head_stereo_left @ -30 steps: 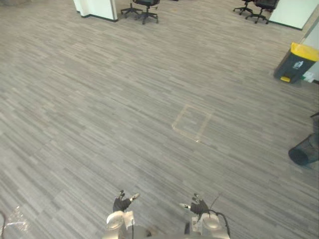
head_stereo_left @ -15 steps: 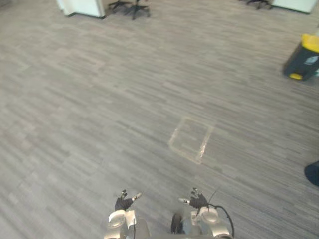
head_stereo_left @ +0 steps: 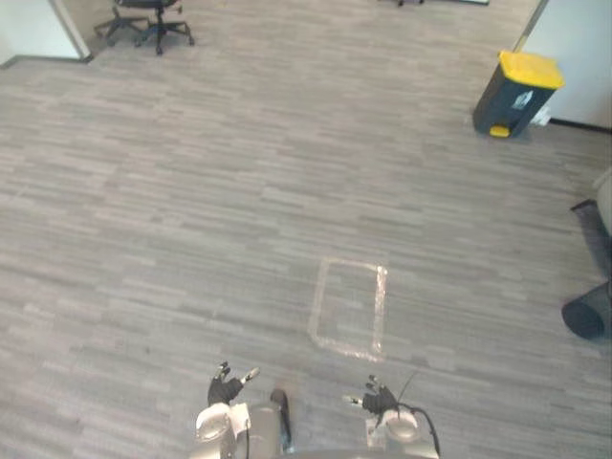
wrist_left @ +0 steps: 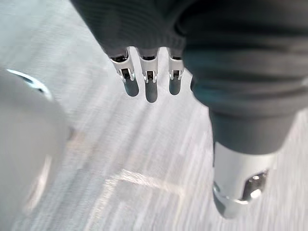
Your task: Organize the slippers on the shoe rack
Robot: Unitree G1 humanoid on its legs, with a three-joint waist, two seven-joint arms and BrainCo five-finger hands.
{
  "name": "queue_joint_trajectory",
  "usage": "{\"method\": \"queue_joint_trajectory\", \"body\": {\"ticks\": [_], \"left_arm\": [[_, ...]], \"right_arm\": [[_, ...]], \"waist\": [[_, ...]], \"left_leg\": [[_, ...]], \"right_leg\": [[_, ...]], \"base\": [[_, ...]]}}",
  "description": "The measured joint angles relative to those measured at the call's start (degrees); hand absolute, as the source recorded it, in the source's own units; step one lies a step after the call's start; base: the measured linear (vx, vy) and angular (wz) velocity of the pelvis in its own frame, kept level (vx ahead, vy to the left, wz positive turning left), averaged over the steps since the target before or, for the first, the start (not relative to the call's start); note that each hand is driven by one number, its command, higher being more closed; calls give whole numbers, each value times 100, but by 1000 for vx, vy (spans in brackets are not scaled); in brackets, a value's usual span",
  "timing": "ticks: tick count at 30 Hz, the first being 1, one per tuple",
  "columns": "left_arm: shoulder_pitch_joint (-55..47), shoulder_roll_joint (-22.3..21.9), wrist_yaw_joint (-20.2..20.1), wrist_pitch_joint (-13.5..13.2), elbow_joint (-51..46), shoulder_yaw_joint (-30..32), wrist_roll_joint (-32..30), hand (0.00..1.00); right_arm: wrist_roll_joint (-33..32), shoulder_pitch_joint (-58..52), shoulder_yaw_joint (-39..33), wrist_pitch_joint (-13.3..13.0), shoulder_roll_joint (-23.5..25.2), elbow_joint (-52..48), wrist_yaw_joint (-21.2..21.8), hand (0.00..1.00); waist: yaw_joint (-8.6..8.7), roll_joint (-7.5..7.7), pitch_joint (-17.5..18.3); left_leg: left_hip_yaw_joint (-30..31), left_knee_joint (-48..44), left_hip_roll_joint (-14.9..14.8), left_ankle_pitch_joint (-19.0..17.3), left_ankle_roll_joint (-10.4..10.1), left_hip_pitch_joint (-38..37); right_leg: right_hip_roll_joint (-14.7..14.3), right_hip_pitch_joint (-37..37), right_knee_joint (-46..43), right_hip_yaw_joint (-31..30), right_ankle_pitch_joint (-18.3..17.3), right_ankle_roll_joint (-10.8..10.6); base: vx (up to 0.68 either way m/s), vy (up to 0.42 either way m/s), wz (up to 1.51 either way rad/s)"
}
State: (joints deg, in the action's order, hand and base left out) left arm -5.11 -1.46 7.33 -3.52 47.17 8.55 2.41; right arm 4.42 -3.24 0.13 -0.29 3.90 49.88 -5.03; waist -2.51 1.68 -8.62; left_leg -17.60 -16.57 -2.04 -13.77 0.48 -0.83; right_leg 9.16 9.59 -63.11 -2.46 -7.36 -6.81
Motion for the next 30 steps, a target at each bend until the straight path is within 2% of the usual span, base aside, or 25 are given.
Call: {"method": "queue_joint_trajectory", "body": {"ticks": [1,2,3,5,6,7,8,9,10,11,12,13,15,16,18,19,20,22,23,25,26,27,28,29,30], "left_arm": [[22,-15,2,5,11,-50,0,0],[121,-96,-7,13,99,-124,0,0],[124,-100,-7,14,103,-124,0,0],[180,-192,-19,24,234,-167,-1,0],[182,-185,-27,23,251,-187,-4,0],[190,-138,-35,15,318,-270,-10,0],[178,-92,-48,12,353,-341,-19,0],[193,-73,-98,12,462,-332,-36,0],[228,-184,-113,25,537,-324,-80,0],[233,-200,-132,24,531,-319,-135,0],[243,-203,-140,16,520,-307,-164,0],[261,-211,-135,20,518,-131,-235,0],[203,-213,-137,34,446,-24,-234,0],[143,-208,-154,34,299,29,-236,0],[134,-202,-152,31,145,71,-235,0],[86,-179,-148,18,13,68,-234,0],[87,-220,-152,8,-74,70,-234,0],[98,-222,-144,4,-130,81,-234,0],[115,-225,-146,-11,-165,60,-232,0],[121,-224,-142,-33,-159,43,-227,0],[93,-223,-140,-68,-132,15,-223,0],[40,-223,-140,-79,-108,7,-210,0],[40,-195,-127,-100,-86,59,-179,0],[48,-165,-107,-105,-54,105,-174,0],[37,-164,-106,-112,-46,106,-174,0]], "right_arm": [[1,1,0,-22,0,-28,1,0],[4,-4,-51,-60,2,-163,0,0],[4,-4,-56,-62,2,-166,-1,0],[9,175,-243,-69,-54,-112,-2,0],[10,205,-245,-71,-57,-100,-5,0],[19,245,-242,-71,-47,-48,-3,0],[21,264,-225,-75,-45,42,-3,0],[21,303,-223,-78,-68,83,8,0],[29,407,-230,-55,-169,145,6,0],[29,408,-258,-51,-184,141,7,0],[28,413,-320,-52,-179,134,6,0],[20,404,-396,-31,-153,110,3,0],[5,313,-321,-8,-112,88,-12,0],[2,278,-204,13,-107,93,-18,0],[-3,265,-140,28,-51,92,-16,0],[-8,213,-139,28,11,87,-19,0],[-12,213,-125,34,14,90,-19,0],[-15,206,-133,65,17,90,-27,0],[-24,213,-180,74,18,89,-63,0],[-40,210,-185,68,17,89,-67,0],[-41,141,-188,63,9,91,-66,0],[-40,91,-186,61,2,90,-65,0],[-41,99,-137,80,5,157,-63,0],[-33,51,-84,76,4,142,-51,0],[-33,-13,-62,76,3,130,-53,0]], "waist": [[26,9,-4],[48,21,-10],[49,21,-10],[100,-42,-60],[129,-54,-67],[207,-40,-67],[234,39,-79],[264,88,-92],[255,-187,-34],[269,-307,-7],[275,-361,-22],[282,-449,-70],[268,-439,-95],[221,-375,-149],[192,-273,-200],[178,-216,-167],[164,-196,-163],[107,-175,-184],[3,-115,-220],[-42,-122,-208],[-72,-219,-146],[-95,-325,-82],[-101,-355,-57],[-99,-192,10],[-101,-143,41]], "left_leg": [[-35,142,-6,-15,-5,-174],[-117,472,-59,-102,-109,-568],[-121,483,-61,-108,-110,-578],[-369,768,-169,-165,-183,-1083],[-384,806,-191,-165,-184,-1168],[-352,893,-187,-167,-186,-1338],[-273,968,-85,-188,-221,-1492],[-113,975,-34,-266,-345,-1730],[46,802,-290,-259,-436,-1734],[139,494,-405,-258,-441,-1620],[209,180,-500,-245,-462,-1532],[387,-1262,-873,68,-580,-1054],[691,-3076,-1167,820,-551,-409],[721,-4133,-1254,652,-518,67],[686,-4575,-1231,426,-491,536],[557,-4444,-1232,227,-420,938],[477,-4047,-1216,19,-357,1240],[465,-3340,-1089,-149,-330,1408],[959,-2219,-622,-159,-382,1533],[1576,-1480,-251,-40,-392,1594],[2310,-786,-19,267,-373,1643],[2517,-612,-34,461,-322,1692],[2417,-939,-35,610,-448,1708],[2058,-1001,28,424,-324,1602],[1883,-1005,30,347,-278,1541]], "right_leg": [[-6,203,-58,197,-111,121],[0,792,323,885,-386,326],[1,811,359,914,-398,333],[61,1204,1825,2008,-550,482],[44,1225,2248,2227,-504,538],[-65,1175,3243,2410,-193,660],[-149,1075,3952,2353,284,747],[-196,1023,4098,2247,759,1408],[-366,1022,3922,2287,427,1370],[-480,987,3932,2326,258,1278],[-556,908,3978,2356,186,1305],[-872,539,4189,2328,73,1437],[-1194,-5,4492,2053,-96,1572],[-1333,-386,4588,1763,-248,1642],[-1384,-789,4727,1415,-372,1652],[-1388,-1051,4909,1111,-398,1636],[-1385,-1339,5065,819,-377,1591],[-1335,-1581,5174,477,-399,1487],[-1196,-1788,5177,98,-487,1337],[-1106,-1891,5190,-132,-578,1215],[-1105,-1961,5192,-360,-757,1056],[-1151,-1981,5167,-456,-918,974],[-1124,-2014,5000,-678,-1133,844],[-923,-1901,4625,-888,-1197,743],[-873,-1789,4409,-990,-1200,737]], "base": [[420,53,-20],[321,33,-19],[551,-3,-29],[599,-58,-32],[561,-97,-17],[451,-92,-3],[598,-157,1],[589,-149,-18],[582,-181,-20],[543,-197,-23],[533,-247,-27],[670,-259,-42],[671,-165,-81],[530,-77,-97],[480,-24,-108],[555,27,-141],[472,53,-126],[429,123,-120],[451,207,-127],[430,269,-120],[427,329,-129],[529,442,-135],[450,378,-110],[424,368,-104],[352,323,-101]]}}
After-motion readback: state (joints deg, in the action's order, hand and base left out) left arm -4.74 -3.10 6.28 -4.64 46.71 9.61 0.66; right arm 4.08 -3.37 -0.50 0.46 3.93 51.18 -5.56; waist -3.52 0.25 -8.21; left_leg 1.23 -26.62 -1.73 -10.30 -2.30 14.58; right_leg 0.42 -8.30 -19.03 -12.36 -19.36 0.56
